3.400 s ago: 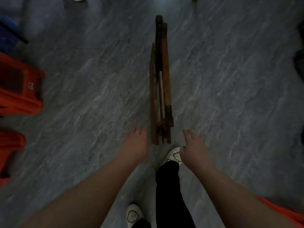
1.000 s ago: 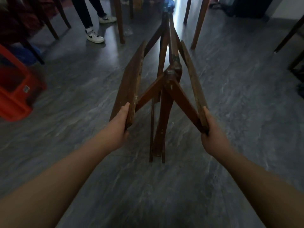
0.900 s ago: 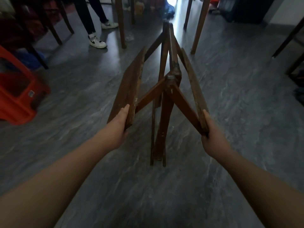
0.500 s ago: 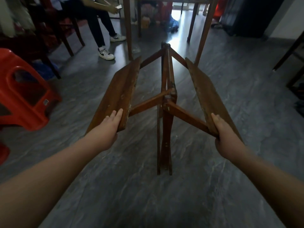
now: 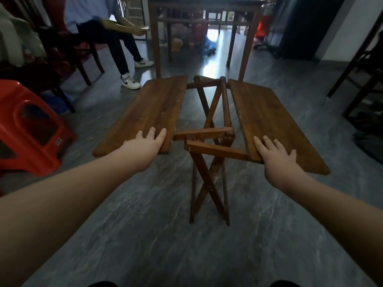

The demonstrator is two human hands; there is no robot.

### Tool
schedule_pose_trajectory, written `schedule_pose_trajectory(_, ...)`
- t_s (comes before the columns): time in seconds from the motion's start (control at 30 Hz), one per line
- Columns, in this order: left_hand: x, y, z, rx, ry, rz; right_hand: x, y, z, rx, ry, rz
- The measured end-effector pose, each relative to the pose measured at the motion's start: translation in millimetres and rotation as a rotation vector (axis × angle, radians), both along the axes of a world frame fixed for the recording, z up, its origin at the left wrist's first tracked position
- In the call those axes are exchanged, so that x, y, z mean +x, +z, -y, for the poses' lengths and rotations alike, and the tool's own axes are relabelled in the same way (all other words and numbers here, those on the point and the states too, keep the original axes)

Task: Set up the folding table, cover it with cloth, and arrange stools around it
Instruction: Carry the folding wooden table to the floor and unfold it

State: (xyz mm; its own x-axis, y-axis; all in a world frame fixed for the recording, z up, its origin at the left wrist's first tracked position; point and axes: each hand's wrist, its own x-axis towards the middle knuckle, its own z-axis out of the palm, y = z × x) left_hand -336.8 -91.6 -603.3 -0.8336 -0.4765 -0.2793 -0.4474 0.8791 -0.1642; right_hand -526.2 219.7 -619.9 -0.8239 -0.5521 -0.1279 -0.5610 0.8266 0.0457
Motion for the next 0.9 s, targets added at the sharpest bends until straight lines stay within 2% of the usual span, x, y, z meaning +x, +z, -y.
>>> schedule_pose_trajectory(0.53,-46,62,-60,-0.095,-0.052,0.078,5,51,4,0.123,0.016,-0.189)
schedule_pose_trajectory(0.9,-93,45,-113,-0.142,-0.116,0.096,17,35,3,0.184,0.005,-0.152)
